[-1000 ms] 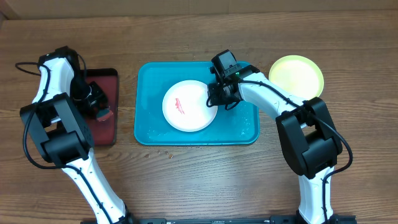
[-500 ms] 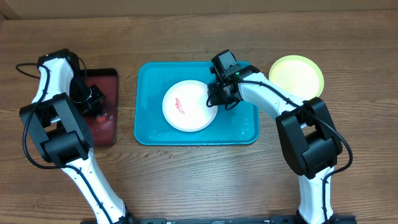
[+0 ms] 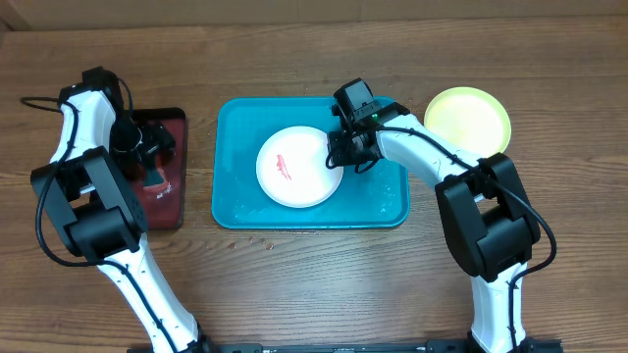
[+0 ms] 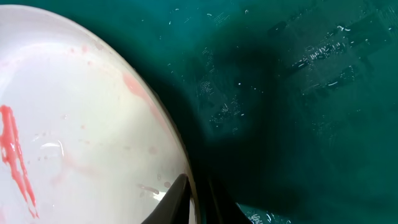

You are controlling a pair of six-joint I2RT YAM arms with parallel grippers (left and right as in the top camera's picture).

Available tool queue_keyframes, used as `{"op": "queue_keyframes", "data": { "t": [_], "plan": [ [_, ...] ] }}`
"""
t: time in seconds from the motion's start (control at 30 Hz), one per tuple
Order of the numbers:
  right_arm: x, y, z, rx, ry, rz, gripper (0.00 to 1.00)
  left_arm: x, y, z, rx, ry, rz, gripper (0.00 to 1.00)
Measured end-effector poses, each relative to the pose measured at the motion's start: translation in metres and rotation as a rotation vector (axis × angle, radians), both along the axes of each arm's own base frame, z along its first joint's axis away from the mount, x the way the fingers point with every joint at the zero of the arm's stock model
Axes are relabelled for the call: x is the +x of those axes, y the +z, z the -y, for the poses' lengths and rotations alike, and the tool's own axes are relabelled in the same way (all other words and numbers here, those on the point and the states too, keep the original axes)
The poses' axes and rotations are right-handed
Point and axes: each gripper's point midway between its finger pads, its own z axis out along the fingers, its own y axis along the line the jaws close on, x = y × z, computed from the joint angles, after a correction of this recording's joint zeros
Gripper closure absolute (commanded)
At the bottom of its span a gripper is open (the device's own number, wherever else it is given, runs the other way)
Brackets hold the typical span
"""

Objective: Clean dirty plates on tray and stack at the side

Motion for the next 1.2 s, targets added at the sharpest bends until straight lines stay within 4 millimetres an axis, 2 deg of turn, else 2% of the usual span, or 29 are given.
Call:
{"op": "queue_keyframes", "data": {
  "t": [0.03, 0.07, 0.1, 0.13, 0.17, 0.27, 0.3, 0.33, 0.4, 0.43, 0.7, 0.87, 0.93, 0.97, 1.0, 1.07, 1.13, 1.2],
  "plan": [
    [0.000, 0.000, 0.000, 0.000, 0.000, 0.000, 0.89, 0.003, 0.000, -0.001, 0.007, -0.002, 0.011, 0.25],
    [0.000, 0.000, 0.000, 0.000, 0.000, 0.000, 0.89, 0.005, 0.000, -0.003, 0.015, -0.005, 0.020, 0.43],
    [0.000, 0.000, 0.000, 0.000, 0.000, 0.000, 0.89, 0.008, 0.001, -0.005, 0.021, -0.008, 0.030, 0.66],
    [0.000, 0.000, 0.000, 0.000, 0.000, 0.000, 0.89, 0.010, 0.001, -0.006, 0.027, -0.005, 0.037, 0.84],
    [0.000, 0.000, 0.000, 0.000, 0.000, 0.000, 0.89, 0.011, 0.001, -0.007, 0.030, -0.007, 0.041, 0.96],
    [0.000, 0.000, 0.000, 0.000, 0.000, 0.000, 0.89, 0.011, 0.001, -0.008, 0.036, -0.010, 0.043, 0.96],
    [0.000, 0.000, 0.000, 0.000, 0.000, 0.000, 0.89, 0.011, 0.001, -0.008, 0.037, -0.011, 0.043, 0.87],
    [0.000, 0.000, 0.000, 0.000, 0.000, -0.001, 0.89, 0.011, 0.001, -0.008, 0.040, -0.012, 0.042, 0.64],
    [0.000, 0.000, 0.000, 0.000, 0.000, 0.000, 0.89, 0.010, 0.001, -0.008, 0.042, -0.021, 0.037, 0.00],
    [0.000, 0.000, 0.000, 0.000, 0.000, 0.000, 0.89, 0.007, 0.001, -0.008, 0.040, -0.022, 0.025, 0.00],
    [0.000, 0.000, 0.000, 0.001, 0.000, 0.001, 0.89, -0.035, 0.005, 0.008, -0.025, -0.025, -0.149, 0.00],
    [0.001, 0.000, 0.000, 0.002, 0.000, 0.004, 0.89, -0.039, 0.006, 0.009, -0.031, -0.025, -0.163, 0.02],
    [0.001, 0.000, 0.000, 0.002, 0.000, 0.004, 0.89, -0.036, 0.005, 0.008, -0.026, -0.025, -0.151, 0.08],
    [0.001, 0.000, 0.000, 0.002, 0.000, 0.004, 0.89, -0.034, 0.005, 0.007, -0.023, -0.025, -0.143, 0.13],
    [0.001, 0.000, 0.000, 0.002, 0.000, 0.003, 0.89, -0.032, 0.005, 0.006, -0.020, -0.028, -0.134, 0.26],
    [0.001, 0.000, 0.000, 0.002, 0.000, 0.004, 0.89, -0.027, 0.004, 0.004, -0.011, -0.024, -0.114, 0.64],
    [0.001, 0.000, 0.000, 0.002, 0.000, 0.003, 0.89, -0.025, 0.004, 0.003, -0.007, -0.028, -0.105, 0.93],
    [0.001, 0.000, 0.000, 0.002, 0.000, 0.003, 0.89, -0.025, 0.003, 0.002, 0.000, -0.029, -0.106, 0.96]
  ]
}}
